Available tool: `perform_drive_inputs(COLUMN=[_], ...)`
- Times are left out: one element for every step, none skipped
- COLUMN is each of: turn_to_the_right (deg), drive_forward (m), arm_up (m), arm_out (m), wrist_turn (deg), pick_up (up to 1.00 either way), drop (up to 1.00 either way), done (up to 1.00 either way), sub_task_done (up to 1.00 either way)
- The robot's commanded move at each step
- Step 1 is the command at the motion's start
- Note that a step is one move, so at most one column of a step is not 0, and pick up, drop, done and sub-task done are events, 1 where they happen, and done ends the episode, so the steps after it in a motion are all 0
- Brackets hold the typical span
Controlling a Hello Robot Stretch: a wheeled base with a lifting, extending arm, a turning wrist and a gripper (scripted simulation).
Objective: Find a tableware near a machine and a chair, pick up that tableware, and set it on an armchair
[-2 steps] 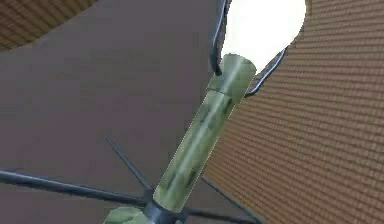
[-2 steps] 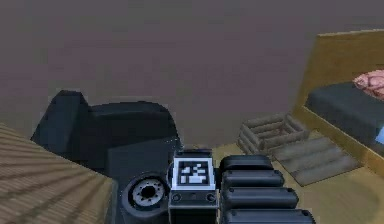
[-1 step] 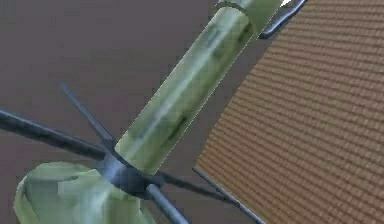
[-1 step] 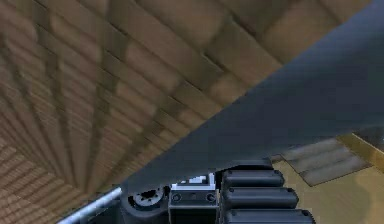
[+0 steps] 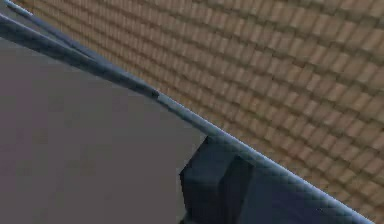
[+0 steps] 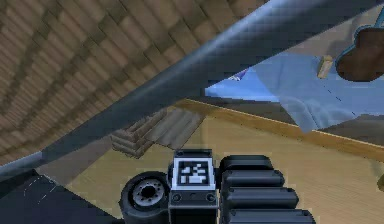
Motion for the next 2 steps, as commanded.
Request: perform_drive_inputs(turn_to_the_right=[45.0,45.0], drive_forward=[0.00,0.00], arm_up=[0.00,0.00], arm_out=[0.00,0.00], wrist_turn=[0.0,0.0], pick_up=[0.00,0.00], drop=[0.00,0.00], done=[0.00,0.00], sub_task_done=[0.00,0.00])
